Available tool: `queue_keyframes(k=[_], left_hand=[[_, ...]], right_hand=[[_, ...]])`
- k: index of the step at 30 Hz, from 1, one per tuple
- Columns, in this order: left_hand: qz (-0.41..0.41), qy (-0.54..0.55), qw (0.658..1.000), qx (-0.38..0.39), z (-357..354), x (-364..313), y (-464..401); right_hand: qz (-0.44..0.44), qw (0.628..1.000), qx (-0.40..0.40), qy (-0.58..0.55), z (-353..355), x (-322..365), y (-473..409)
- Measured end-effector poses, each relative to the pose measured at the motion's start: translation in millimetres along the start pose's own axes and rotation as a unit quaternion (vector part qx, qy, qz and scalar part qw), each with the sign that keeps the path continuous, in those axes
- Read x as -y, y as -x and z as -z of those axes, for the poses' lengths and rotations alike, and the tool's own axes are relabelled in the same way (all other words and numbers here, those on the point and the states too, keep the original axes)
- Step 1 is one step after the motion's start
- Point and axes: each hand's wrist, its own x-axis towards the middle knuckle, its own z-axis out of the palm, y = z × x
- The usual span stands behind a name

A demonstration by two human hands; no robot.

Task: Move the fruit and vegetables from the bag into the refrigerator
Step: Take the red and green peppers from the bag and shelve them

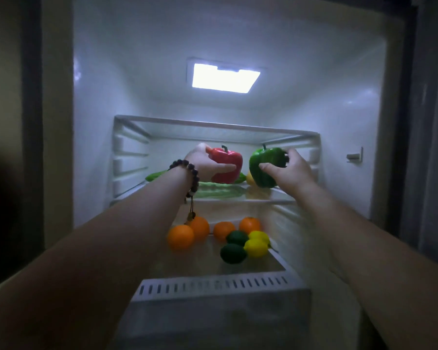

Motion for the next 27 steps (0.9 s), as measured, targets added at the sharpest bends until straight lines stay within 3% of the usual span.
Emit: queue_keyframes(k=[5, 11, 21, 27], left_hand=[[0.046, -0.063, 0.995, 0.063, -14.0, 5.0, -42.8], [0.072, -0.080, 0.992, 0.066, -31.1, 15.4, -59.7], [0.036, -0.133, 0.990, 0.014, -44.6, 24.3, -64.9], [0.002, -0.160, 0.986, 0.037, -43.6, 25.2, -60.2]], right_hand=[[-0.061, 0.996, 0.042, 0.059, -16.7, -9.2, -35.4], [-0.063, 0.991, 0.079, 0.091, -31.8, -22.9, -52.4], [-0.015, 0.983, 0.085, 0.164, -35.9, -28.0, -58.4], [-0.001, 0.980, 0.085, 0.183, -35.9, -33.6, -55.6]])
